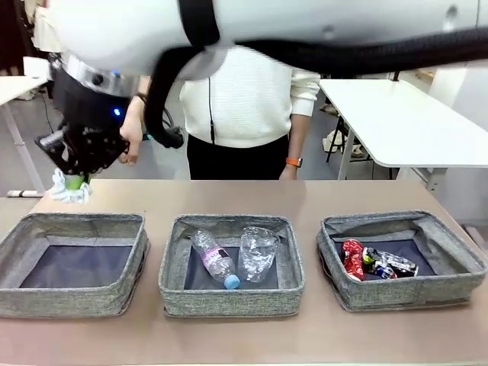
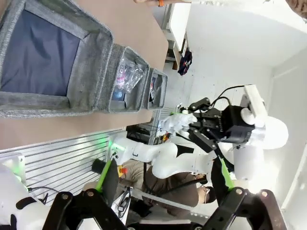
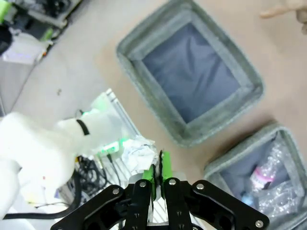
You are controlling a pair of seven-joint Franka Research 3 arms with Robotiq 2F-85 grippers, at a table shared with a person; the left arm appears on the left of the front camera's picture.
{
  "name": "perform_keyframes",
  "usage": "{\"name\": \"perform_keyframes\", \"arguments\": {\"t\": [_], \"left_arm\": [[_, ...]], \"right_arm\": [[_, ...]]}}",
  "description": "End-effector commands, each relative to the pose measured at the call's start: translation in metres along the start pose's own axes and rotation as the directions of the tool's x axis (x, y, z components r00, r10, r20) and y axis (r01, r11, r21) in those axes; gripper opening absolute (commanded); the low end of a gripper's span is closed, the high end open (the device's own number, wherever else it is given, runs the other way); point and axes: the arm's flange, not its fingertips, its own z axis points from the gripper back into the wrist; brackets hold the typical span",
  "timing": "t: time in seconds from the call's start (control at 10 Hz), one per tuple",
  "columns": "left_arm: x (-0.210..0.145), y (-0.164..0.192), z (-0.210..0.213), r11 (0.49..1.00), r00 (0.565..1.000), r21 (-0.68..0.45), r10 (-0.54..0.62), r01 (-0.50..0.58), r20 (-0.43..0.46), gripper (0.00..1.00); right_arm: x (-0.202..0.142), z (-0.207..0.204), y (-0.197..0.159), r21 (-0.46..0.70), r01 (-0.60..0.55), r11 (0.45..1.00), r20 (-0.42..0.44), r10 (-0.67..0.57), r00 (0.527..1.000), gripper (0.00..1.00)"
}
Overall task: Sort the waste into the appropriate baskets.
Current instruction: Place the picked waste into the Fabric basket indicated by the person.
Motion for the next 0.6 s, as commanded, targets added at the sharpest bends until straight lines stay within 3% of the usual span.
{"name": "perform_keyframes", "arguments": {"t": [0.0,0.1,0.3,0.4,0.5], "left_arm": [[-0.004,-0.007,-0.012,1.000,0.999,-0.004,-0.021,0.021,-0.031,1.00],[-0.004,-0.007,-0.012,1.000,0.999,-0.004,-0.021,0.021,-0.031,1.00],[-0.004,-0.007,-0.012,1.000,0.999,-0.004,-0.021,0.021,-0.031,1.00],[-0.004,-0.007,-0.012,1.000,0.999,-0.004,-0.021,0.021,-0.031,1.00],[-0.004,-0.007,-0.012,1.000,0.999,-0.004,-0.021,0.021,-0.031,1.00]], "right_arm": [[0.000,-0.013,-0.003,-0.005,-0.002,1.000,-0.017,0.002,1.000,0.07],[0.012,-0.032,-0.007,-0.084,-0.065,0.994,-0.016,0.064,0.998,0.07],[0.025,-0.092,-0.020,-0.241,-0.127,0.962,0.069,0.148,0.987,0.07],[0.021,-0.113,-0.025,-0.260,-0.146,0.954,0.143,0.188,0.972,0.07],[0.015,-0.125,-0.031,-0.217,-0.157,0.964,0.160,0.193,0.968,0.07]]}}
